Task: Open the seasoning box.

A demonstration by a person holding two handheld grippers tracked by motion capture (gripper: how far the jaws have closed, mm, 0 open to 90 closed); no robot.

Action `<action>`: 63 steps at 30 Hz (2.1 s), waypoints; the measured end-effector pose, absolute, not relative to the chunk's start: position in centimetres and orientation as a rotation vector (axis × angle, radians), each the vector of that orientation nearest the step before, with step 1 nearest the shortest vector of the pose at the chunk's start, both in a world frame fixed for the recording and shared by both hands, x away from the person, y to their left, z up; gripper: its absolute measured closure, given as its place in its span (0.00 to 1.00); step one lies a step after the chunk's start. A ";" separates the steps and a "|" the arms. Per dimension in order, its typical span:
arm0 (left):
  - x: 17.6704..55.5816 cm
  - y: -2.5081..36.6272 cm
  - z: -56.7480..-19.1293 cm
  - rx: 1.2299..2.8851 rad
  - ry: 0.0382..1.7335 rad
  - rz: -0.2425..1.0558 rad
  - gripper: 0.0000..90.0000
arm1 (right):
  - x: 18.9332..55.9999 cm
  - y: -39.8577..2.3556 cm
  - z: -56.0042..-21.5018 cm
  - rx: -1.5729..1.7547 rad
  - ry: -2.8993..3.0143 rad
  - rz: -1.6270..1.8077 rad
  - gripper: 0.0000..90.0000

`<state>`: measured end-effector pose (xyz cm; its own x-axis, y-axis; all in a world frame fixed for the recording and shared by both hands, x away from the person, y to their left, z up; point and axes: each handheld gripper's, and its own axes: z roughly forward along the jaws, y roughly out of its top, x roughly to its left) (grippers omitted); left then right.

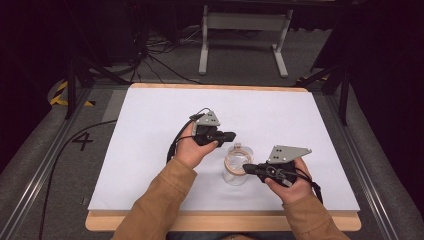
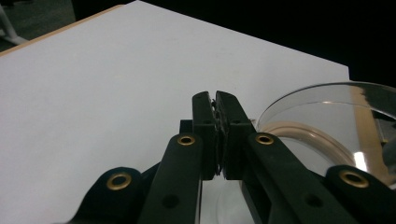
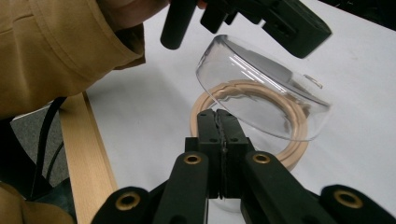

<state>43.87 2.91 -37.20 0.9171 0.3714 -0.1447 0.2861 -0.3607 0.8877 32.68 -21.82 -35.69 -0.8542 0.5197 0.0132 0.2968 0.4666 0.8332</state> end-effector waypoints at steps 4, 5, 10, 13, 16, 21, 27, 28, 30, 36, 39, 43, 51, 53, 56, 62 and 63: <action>43.4 3.9 -36.8 1.994 0.493 0.115 0.96 | 32.9 -21.9 -35.3 0.692 2.465 1.348 1.00; 43.3 4.1 -36.8 2.006 0.497 0.124 0.95 | 33.1 -22.0 -35.0 0.686 2.461 1.354 1.00; 43.0 5.1 -37.1 2.018 0.522 0.123 0.95 | 33.5 -22.1 -34.6 0.665 2.461 1.345 1.00; 42.6 6.0 -37.0 2.020 0.548 0.129 0.94 | 33.9 -22.1 -34.3 0.653 2.461 1.348 1.00; 42.1 7.0 -37.1 2.024 0.573 0.133 0.93 | 34.5 -22.2 -34.0 0.644 2.461 1.349 1.00; 41.1 9.1 -37.1 2.054 0.609 0.147 0.92 | 35.3 -22.2 -33.9 0.639 2.473 1.346 1.00; 40.3 11.0 -37.1 2.067 0.653 0.142 0.91 | 36.1 -22.1 -33.7 0.628 2.473 1.368 1.00; 40.3 11.0 -37.1 2.067 0.653 0.142 0.91 | 36.1 -22.1 -33.7 0.628 2.473 1.368 1.00; 40.1 11.5 -37.2 2.067 0.671 0.135 0.90 | 36.3 -22.0 -33.6 0.624 2.472 1.373 1.00; 39.2 13.5 -37.3 2.083 0.722 0.124 0.90 | 37.5 -21.8 -33.6 0.622 2.473 1.381 1.00; 39.1 14.0 -37.3 2.091 0.723 0.127 0.89 | 37.9 -21.7 -33.7 0.631 2.472 1.384 1.00; 38.7 14.7 -37.5 2.097 0.759 0.115 0.89 | 38.5 -21.8 -33.9 0.640 2.476 1.385 1.00; 38.6 15.2 -37.7 2.114 0.754 0.102 0.86 | 39.7 -22.2 -34.4 0.703 2.458 1.365 1.00; 38.6 15.1 -37.7 2.109 0.763 0.096 0.86 | 39.7 -22.1 -34.4 0.705 2.459 1.362 1.00; 38.7 15.0 -37.6 2.115 0.750 0.098 0.86 | 39.5 -22.0 -34.4 0.694 2.463 1.357 1.00; 38.7 14.6 -37.4 2.096 0.721 0.088 0.80 | 39.1 -22.2 -34.0 0.683 2.461 1.365 1.00; 38.7 14.6 -37.2 2.092 0.698 0.086 0.79 | 39.0 -22.3 -33.8 0.677 2.461 1.366 1.00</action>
